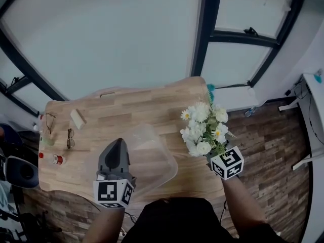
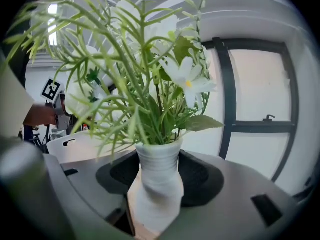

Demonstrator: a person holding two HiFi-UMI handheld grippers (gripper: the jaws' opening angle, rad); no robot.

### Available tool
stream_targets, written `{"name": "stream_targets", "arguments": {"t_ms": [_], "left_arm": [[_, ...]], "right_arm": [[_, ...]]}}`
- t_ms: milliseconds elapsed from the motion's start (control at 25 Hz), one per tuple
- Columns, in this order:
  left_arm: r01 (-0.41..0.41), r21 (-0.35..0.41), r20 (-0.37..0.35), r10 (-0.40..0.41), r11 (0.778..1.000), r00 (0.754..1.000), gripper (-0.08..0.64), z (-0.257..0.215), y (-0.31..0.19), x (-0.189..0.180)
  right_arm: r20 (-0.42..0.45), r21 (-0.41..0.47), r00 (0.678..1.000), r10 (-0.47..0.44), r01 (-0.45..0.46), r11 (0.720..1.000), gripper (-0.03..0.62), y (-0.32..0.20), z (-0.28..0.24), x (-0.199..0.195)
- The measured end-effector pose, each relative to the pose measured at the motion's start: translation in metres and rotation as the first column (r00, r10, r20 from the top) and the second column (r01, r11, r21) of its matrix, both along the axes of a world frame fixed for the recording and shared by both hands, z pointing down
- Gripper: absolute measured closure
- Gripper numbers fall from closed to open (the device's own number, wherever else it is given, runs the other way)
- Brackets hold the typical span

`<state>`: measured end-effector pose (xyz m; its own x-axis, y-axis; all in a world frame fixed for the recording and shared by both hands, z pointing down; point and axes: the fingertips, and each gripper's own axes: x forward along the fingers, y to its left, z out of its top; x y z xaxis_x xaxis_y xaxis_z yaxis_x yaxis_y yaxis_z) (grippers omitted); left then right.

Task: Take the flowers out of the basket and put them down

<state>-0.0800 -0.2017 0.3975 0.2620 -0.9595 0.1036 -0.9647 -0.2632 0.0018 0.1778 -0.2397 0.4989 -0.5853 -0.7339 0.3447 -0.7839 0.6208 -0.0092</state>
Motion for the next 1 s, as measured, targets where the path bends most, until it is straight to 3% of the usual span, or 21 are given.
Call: {"name": "stream_targets", "arguments": {"t_ms": [1000], "left_arm": [[0.062,-0.111,0.116,-0.049,0.992,0.992,0.555,0.029,0.025,-0.014]], "right_arm": [[0.027,-0.03,0.999,-0.016,0.017,0.999,0.331,-0.019,0.09,-0.005]]}}
